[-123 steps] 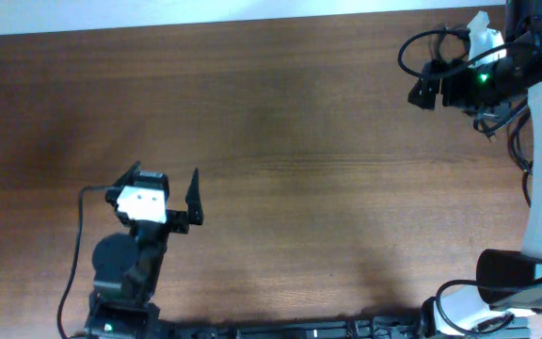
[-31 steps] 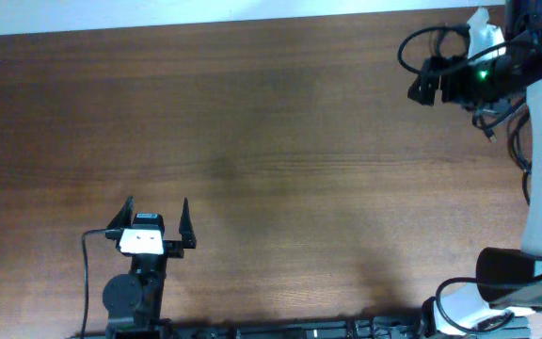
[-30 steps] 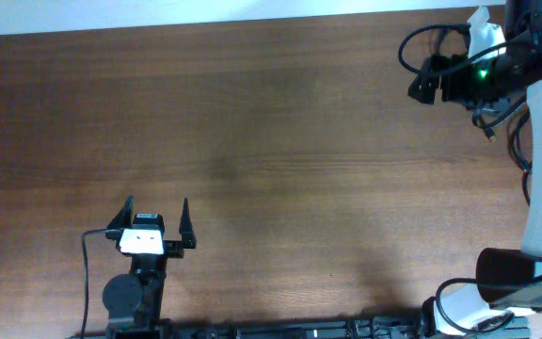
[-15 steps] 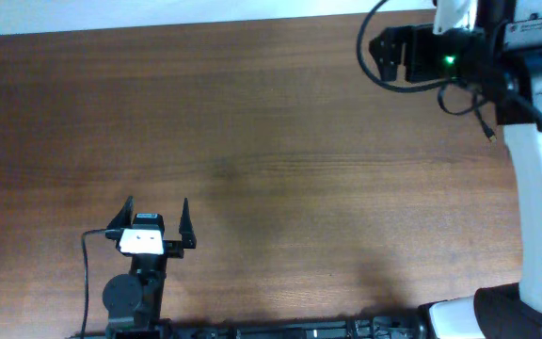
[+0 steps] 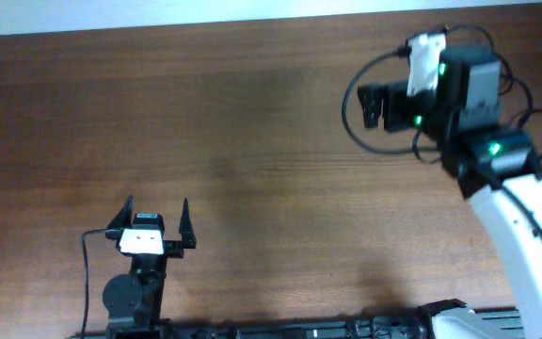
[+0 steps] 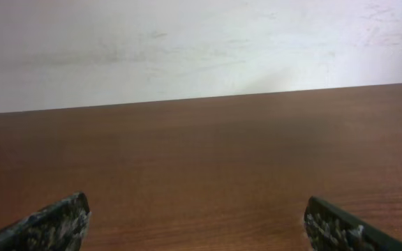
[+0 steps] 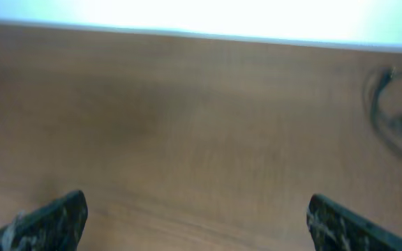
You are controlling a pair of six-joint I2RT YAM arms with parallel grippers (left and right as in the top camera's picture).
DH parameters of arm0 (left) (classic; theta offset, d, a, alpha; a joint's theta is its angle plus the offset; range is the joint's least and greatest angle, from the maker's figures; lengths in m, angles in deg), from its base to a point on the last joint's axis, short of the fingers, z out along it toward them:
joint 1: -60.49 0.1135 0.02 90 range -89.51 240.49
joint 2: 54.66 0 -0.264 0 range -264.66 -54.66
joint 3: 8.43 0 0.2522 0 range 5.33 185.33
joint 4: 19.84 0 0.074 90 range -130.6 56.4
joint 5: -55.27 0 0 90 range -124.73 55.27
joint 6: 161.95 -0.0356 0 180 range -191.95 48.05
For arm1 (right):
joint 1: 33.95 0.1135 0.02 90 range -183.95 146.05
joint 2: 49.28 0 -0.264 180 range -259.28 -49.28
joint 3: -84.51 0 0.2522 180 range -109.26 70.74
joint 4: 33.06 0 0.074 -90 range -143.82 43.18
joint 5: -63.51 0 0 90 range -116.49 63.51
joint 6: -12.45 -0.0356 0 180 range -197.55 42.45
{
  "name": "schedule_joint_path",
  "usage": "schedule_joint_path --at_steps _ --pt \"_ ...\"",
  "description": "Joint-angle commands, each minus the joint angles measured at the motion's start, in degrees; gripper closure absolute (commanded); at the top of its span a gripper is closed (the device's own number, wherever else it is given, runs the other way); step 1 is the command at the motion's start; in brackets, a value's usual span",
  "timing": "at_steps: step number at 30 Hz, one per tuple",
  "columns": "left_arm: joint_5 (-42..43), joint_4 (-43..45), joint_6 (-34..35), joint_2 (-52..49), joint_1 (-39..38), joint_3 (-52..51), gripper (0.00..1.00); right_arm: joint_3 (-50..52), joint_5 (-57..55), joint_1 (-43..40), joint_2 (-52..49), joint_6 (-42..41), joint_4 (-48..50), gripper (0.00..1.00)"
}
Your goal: Untangle cables
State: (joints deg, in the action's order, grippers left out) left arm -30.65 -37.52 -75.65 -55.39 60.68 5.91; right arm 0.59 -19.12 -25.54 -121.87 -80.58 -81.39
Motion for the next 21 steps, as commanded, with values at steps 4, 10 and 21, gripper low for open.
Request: schedule_joint_path --at_steps 4,10,21 --pt "-0.42 -0.48 -0.92 0.44 0.37 -0.11 0.01 18.49 -1.88 0.17 8.15 -0.37 14.21 0.01" --pt "-0.42 -0.48 -0.92 0.44 0.37 -0.11 0.01 34.71 -1.84 0.17 13.29 -0.39 35.65 0.01" --pt "-0.42 -0.48 -0.92 0.44 0.37 -0.11 0.01 60.57 -2.1 0.17 23.91 -0.37 69.55 0.01"
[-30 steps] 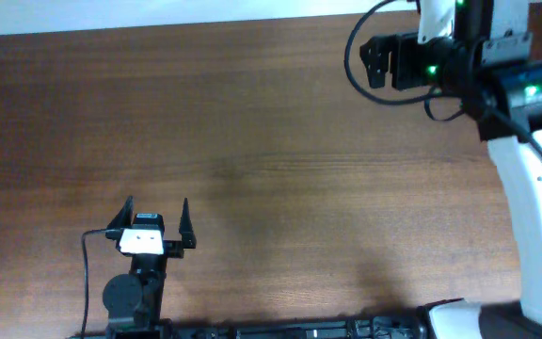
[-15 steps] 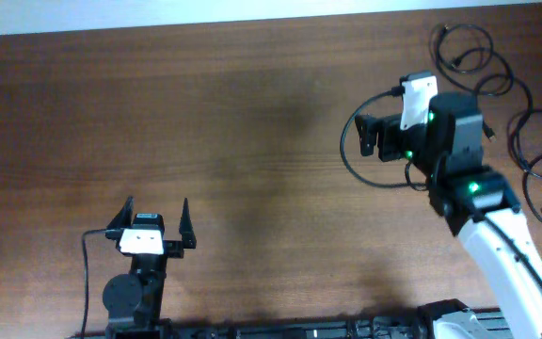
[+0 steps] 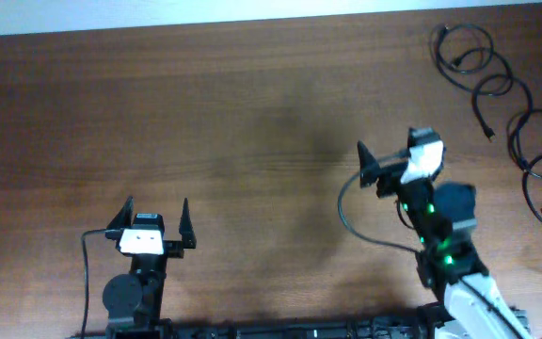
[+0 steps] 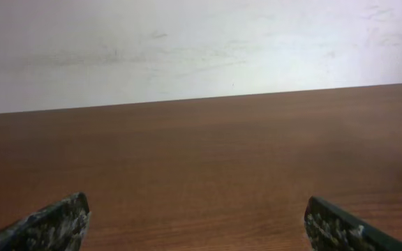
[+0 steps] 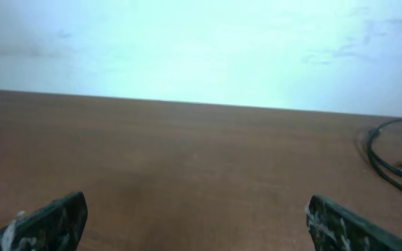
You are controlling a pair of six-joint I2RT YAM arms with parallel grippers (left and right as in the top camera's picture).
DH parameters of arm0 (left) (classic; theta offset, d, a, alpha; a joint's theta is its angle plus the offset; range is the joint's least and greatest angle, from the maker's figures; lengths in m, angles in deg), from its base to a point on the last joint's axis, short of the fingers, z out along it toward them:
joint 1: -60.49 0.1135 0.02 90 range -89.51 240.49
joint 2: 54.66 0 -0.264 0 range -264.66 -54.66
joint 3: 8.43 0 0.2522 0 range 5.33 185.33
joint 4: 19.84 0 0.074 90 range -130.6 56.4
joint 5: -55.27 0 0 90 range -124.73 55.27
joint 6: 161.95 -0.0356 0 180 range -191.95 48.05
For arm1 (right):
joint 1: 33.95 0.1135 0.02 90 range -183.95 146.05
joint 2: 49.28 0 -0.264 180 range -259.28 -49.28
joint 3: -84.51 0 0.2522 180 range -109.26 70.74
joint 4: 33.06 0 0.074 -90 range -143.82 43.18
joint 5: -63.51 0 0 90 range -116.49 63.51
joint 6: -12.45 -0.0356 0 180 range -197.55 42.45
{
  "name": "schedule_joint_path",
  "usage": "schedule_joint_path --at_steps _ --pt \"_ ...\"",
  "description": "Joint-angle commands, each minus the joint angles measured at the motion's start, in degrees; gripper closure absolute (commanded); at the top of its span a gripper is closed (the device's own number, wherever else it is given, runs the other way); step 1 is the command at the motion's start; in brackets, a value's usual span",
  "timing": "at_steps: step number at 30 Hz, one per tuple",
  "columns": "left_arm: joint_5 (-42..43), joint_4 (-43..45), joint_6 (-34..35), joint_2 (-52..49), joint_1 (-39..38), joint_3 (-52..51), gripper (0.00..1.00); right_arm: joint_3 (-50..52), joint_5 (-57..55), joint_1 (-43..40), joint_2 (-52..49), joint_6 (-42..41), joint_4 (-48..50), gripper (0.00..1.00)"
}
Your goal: Untangle cables
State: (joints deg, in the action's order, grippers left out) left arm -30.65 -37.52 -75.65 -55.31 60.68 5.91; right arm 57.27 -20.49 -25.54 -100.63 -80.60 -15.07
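Note:
Several thin black cables (image 3: pixel 497 89) lie in loose loops in the table's far right corner, strung toward the right edge. One loop (image 5: pixel 389 150) shows at the right side of the right wrist view. My right gripper (image 3: pixel 373 169) is open with nothing in it. It points left over bare wood, well to the left of and nearer than the cables. Its fingertips (image 5: pixel 51 222) stand wide apart low in the right wrist view. My left gripper (image 3: pixel 155 204) is open and holds nothing near the front left. Its fingertips (image 4: pixel 54 224) frame only bare table.
The brown wooden table (image 3: pixel 205 113) ends at a pale wall along the far edge (image 4: pixel 201 97). The right arm's own black wire (image 3: pixel 344 212) arcs beside its wrist. The left arm's base (image 3: pixel 130 292) sits at the front edge.
My right gripper was at the far right back, above the cables, and is now nearer and further left over bare wood. The cable loops are now uncovered in the overhead view. The left arm has not moved.

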Motion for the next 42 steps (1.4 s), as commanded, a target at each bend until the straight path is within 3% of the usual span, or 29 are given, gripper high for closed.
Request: schedule_joint_path --at_steps 1,7,13,17,23,32,35,42 --pt "-0.42 -0.48 -0.92 0.35 0.37 -0.11 0.01 5.31 -0.72 0.17 3.65 -0.35 4.79 0.01" --pt "-0.42 -0.48 -0.92 0.35 0.37 -0.11 0.01 13.05 -0.72 0.17 9.31 -0.35 13.0 0.01" --pt "-0.42 -0.48 -0.92 0.35 0.37 -0.09 0.01 13.16 -0.72 0.17 14.14 -0.35 9.99 0.01" --pt "-0.42 -0.48 -0.92 0.35 0.37 -0.11 0.01 13.16 -0.72 0.17 17.57 -0.33 4.68 0.01" --pt "-0.42 -0.5 -0.92 0.35 0.37 -0.11 0.01 13.16 -0.72 0.17 25.14 -0.35 -10.82 0.01" --pt "-0.42 -0.48 -0.92 0.35 0.37 -0.11 0.01 13.16 -0.74 0.17 46.03 -0.37 -36.28 0.01" --pt "-0.42 -0.5 -0.92 0.35 0.37 -0.11 0.01 13.16 -0.7 0.17 51.28 -0.37 -35.87 0.01" --pt "-0.42 -0.48 -0.92 0.35 0.37 -0.09 0.01 13.16 -0.7 0.22 51.17 -0.37 -35.87 0.01"
